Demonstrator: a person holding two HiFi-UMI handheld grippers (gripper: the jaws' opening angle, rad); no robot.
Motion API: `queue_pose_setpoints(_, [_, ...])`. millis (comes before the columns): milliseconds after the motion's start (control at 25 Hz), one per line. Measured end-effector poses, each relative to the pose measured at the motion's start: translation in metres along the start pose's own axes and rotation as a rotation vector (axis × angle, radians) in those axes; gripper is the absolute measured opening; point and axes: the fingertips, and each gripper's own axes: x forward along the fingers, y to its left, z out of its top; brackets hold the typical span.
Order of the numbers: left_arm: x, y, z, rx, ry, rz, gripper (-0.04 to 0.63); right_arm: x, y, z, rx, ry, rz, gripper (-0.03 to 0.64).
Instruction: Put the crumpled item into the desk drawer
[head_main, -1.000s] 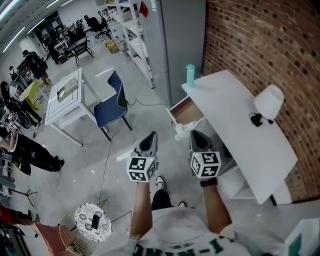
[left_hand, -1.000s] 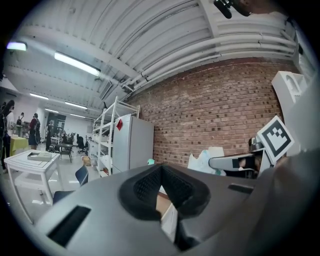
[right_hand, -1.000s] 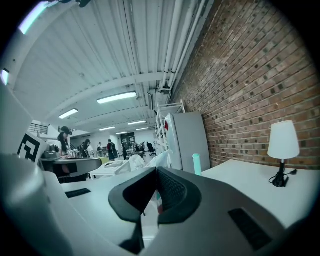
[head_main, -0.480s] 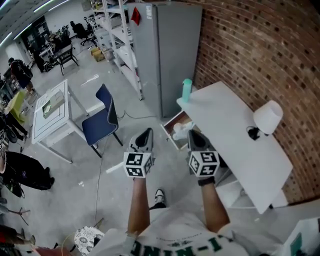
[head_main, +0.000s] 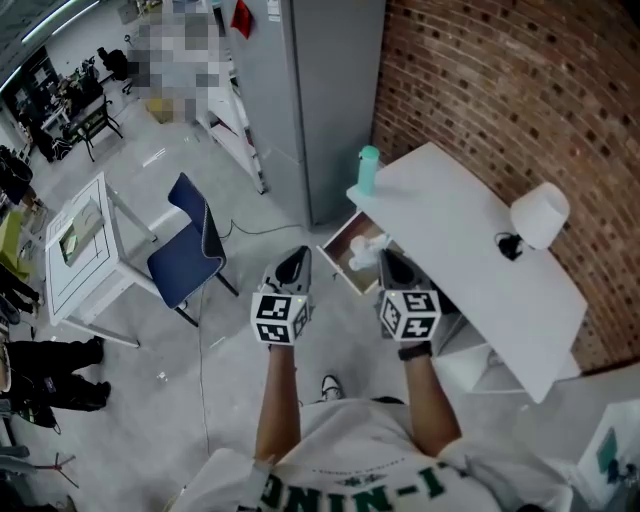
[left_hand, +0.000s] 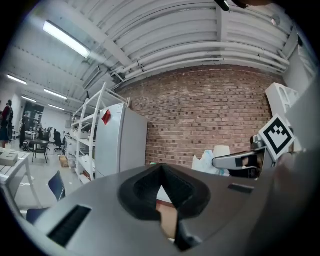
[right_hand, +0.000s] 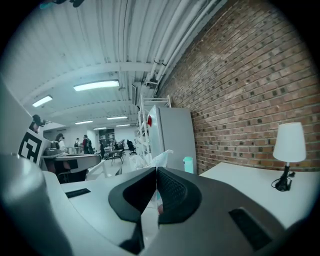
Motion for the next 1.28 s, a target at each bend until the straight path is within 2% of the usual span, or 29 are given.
queue_pose_setpoints(400, [0.031,0.012,-0.031,-0.019,0.054,-0.128,-0.005,0.022,-0.019,-0.032,-0.013,0.084,-0.130,0.006])
queue_pose_setpoints(680, [0.046,0.023,-0.049,-0.056,0.045,-0.122,-0.005,0.042,-0.029,-0.051,-0.034,0.138,-0.132,0.006])
queue_pose_setpoints(1000, [0.074,0.034,-0.091,-0.080,0.141,-0.115,-0.005,0.070,-0.043,-0.084,-0.005,0.211,-0.119,0.006])
queue_pose_setpoints(1280, [0.114,0.025,-0.123,-0.086,0.197,-0.149,-0.005,0.091,-0.066,-0.124,0.038,0.281,-0.123,0.006])
